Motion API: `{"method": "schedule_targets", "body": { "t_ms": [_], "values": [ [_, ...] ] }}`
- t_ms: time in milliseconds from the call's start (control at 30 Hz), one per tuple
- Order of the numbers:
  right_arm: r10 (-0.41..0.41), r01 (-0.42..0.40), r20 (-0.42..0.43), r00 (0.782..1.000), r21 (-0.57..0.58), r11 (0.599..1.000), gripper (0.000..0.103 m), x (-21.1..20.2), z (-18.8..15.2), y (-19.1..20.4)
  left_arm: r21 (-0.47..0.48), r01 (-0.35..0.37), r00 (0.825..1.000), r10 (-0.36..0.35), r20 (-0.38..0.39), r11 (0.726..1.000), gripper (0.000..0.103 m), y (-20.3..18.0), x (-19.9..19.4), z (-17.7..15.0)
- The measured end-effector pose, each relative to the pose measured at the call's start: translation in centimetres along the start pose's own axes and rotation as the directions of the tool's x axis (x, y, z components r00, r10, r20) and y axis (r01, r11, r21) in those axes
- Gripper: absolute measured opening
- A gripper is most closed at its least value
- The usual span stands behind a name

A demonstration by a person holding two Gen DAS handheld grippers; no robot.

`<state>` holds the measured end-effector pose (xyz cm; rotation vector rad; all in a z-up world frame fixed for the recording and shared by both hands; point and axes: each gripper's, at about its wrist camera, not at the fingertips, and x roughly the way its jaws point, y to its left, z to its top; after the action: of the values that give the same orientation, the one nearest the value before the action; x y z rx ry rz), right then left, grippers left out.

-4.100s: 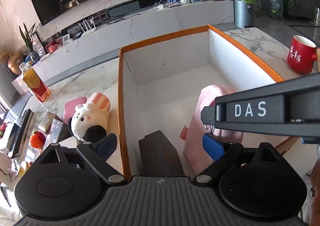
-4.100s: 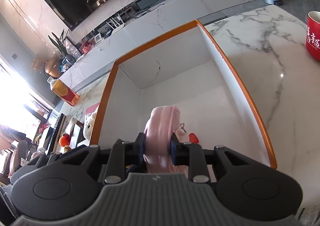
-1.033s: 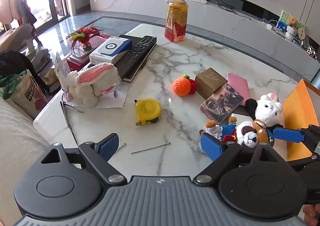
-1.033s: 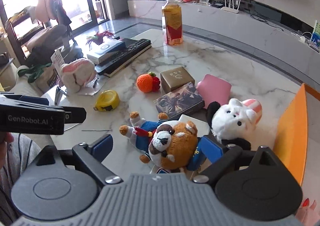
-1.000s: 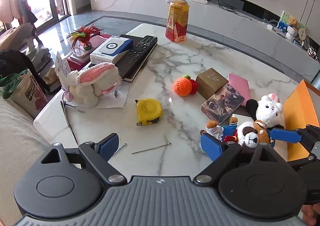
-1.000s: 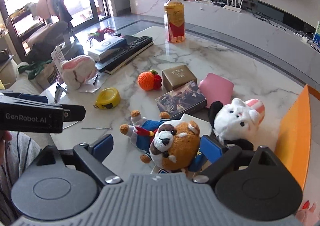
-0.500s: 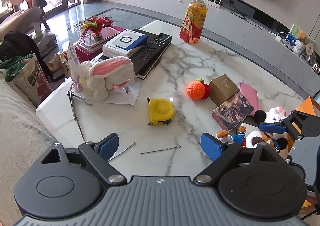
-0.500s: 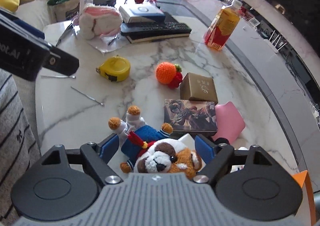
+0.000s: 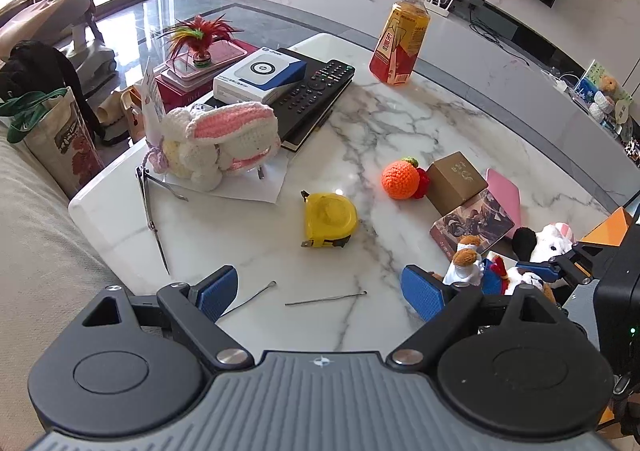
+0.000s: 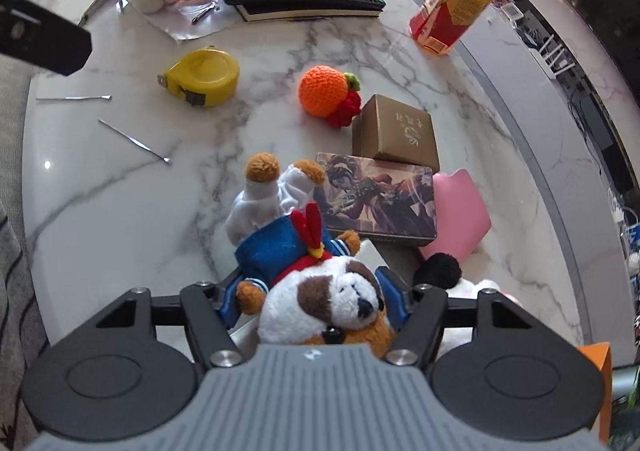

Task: Organize objects
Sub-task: 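Move right gripper to the brown sailor dog plush and grasp it, then lift the dog plush with right gripper while left grasps the white rectangular box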

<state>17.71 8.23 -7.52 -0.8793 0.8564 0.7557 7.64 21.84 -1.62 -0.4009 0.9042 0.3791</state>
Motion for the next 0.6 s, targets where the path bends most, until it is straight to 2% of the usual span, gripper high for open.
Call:
{"method": "schedule_targets", "body": {
  "t_ms": [200,300,400,600],
  "values": [
    [-0.008,0.011,-0.021,1.0,0.142,0.99,0.065,-1.3,-1.5,-1.3,0.018,0.003,1.0,-0.003,-0.013,1.0,0.103,-0.3,0.3,-0.1],
    [-0.057,0.055,0.001,0.998,0.251,0.966,0.065,-3.1,-3.2,-2.2,0.053,0.013,1.0,-0.012,-0.029,0.999,0.103,-0.9,0.6,-0.3],
    [-0.074,0.063,0.02,0.997,0.345,0.936,0.066,-4.6,-5.1,-3.0,0.116,0.039,0.998,-0.033,-0.048,0.992,0.103,-2.4,1.0,-0.8],
    [-0.099,0.063,0.062,0.993,0.424,0.903,0.066,-7.2,-7.8,-3.2,0.206,0.12,0.988,-0.096,-0.122,0.971,0.103,-5.9,2.5,-2.1]
  ]
}}
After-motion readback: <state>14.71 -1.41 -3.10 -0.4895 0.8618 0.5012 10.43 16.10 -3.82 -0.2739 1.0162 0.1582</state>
